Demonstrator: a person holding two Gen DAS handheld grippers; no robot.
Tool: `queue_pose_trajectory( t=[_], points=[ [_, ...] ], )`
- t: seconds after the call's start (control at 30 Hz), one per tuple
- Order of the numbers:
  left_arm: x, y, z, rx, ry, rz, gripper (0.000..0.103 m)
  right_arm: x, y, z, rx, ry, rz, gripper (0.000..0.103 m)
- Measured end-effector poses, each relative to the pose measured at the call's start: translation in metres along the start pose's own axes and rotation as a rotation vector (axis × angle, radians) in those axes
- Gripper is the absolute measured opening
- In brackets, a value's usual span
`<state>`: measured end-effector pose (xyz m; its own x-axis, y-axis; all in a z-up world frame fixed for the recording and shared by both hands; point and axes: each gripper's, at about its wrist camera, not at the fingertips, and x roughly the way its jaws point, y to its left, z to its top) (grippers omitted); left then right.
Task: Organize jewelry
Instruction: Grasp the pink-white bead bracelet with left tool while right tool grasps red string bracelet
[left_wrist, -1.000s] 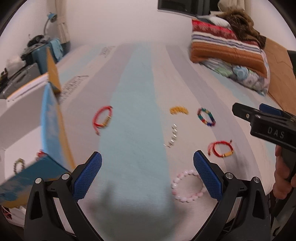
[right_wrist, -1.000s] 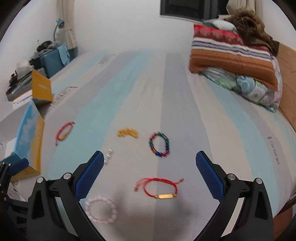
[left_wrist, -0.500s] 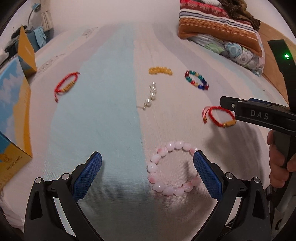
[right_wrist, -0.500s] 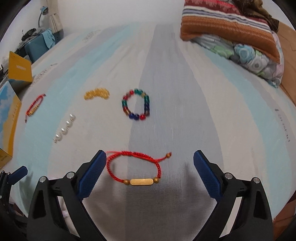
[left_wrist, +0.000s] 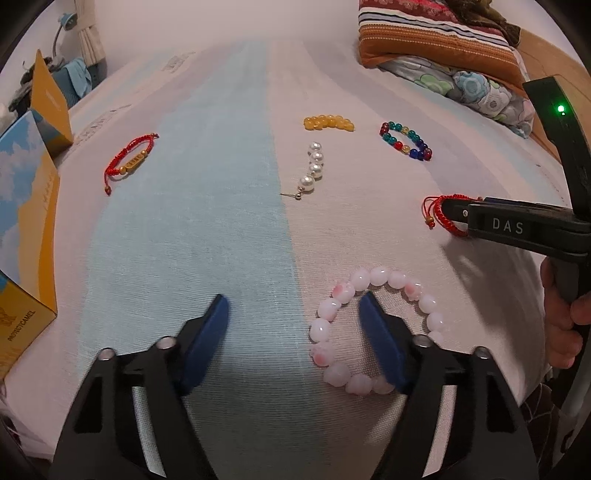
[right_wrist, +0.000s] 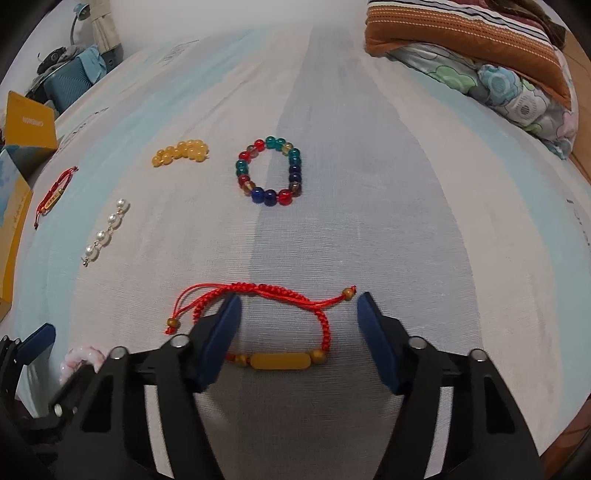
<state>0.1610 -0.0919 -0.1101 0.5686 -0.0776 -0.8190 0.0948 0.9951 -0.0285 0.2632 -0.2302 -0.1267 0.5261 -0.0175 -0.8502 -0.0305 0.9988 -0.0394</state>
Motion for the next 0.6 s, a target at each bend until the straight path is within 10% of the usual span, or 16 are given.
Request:
queue_pose_trajectory(
  t=[0.6],
  points=[
    [-0.0059, 0.0039, 0.0035, 0.011, 0.012, 0.002, 0.011, -0.0069, 0.0077, -0.002, -0.032, -0.003, 0.003, 0.009]
  ],
)
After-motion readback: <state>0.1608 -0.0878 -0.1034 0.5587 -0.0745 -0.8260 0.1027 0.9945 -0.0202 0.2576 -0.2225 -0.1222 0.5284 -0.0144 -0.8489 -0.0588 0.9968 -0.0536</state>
